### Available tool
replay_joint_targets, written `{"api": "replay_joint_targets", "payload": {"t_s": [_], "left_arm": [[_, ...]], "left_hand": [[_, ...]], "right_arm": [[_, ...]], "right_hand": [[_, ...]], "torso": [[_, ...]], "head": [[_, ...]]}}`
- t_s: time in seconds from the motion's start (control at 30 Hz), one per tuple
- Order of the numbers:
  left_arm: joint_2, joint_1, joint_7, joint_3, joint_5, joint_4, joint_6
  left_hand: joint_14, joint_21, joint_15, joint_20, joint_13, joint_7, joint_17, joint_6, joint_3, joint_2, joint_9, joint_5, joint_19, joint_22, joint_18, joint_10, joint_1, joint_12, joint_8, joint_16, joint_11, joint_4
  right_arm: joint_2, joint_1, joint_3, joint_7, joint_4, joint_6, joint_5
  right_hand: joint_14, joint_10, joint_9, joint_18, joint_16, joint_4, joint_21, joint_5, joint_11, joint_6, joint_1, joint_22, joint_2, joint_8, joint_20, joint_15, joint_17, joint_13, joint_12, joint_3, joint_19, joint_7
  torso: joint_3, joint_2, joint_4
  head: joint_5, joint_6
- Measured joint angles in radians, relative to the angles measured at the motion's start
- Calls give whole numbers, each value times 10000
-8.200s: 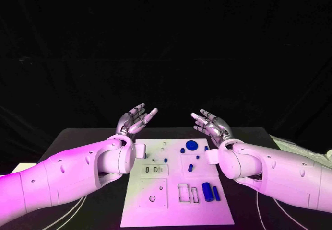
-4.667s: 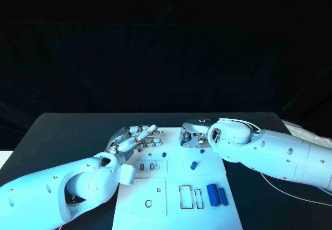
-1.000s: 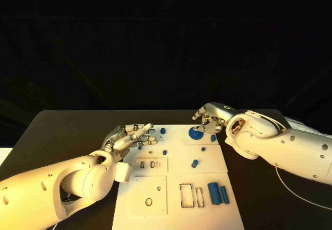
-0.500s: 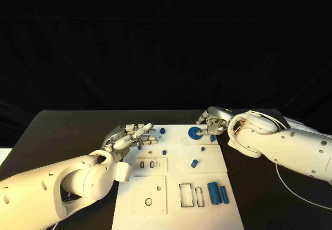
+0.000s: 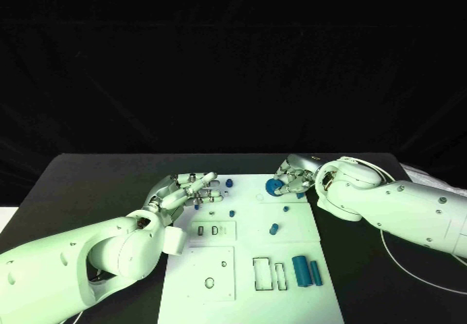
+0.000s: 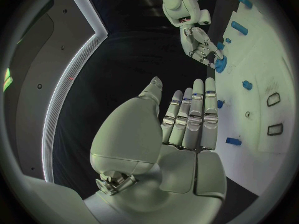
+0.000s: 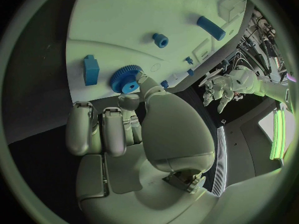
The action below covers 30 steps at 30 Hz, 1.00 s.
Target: Assemble the parts on the task board
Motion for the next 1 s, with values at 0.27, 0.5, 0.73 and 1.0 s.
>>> {"api": "replay_joint_targets", "payload": {"t_s": [0.27,0.5,0.73,1.0], "left_arm": [[12,0,-1,-2,0,-12,7],[21,0,-2,-2,0,-18,13],[20,0,-2,1,0,-21,19],[13,0,-2,0,0,-28,25]], "left_hand": [[0,0,0,0,0,0,-1,0,0,0,0,0,0,0,-1,0,0,0,0,0,0,0],[0,0,0,0,0,0,-2,0,0,0,0,0,0,1,0,0,0,0,0,0,0,0],[0,0,0,0,0,0,-2,0,0,0,0,0,0,0,-1,0,0,0,1,0,0,1],[0,1,0,0,0,0,-3,0,0,0,0,0,0,1,0,0,0,0,1,0,0,1]], "right_arm": [[104,7,19,-14,-92,43,-100],[159,-3,29,-24,-108,30,-375],[158,-63,29,-18,100,-191,-1189],[84,-174,-15,108,757,-936,-1879]], "right_hand": [[0,99,24,0,40,0,35,40,-26,187,164,73,164,118,0,0,56,351,318,0,-1,27],[0,388,73,2,155,-112,119,-173,-193,776,406,257,406,386,-54,0,159,1057,939,121,98,-103],[3,615,52,2,292,-497,233,-659,-393,918,728,564,590,433,-199,-186,159,1552,1311,784,270,-160],[-16,687,48,2,330,-465,309,-445,-464,939,802,693,571,432,-269,-237,157,1668,1380,948,340,-181]], "torso": [[6,-1,-3],[7,-2,-4],[7,-2,-5],[6,-4,4]], "head": [[5,-16],[5,-20],[-1,-25],[-9,14]]}}
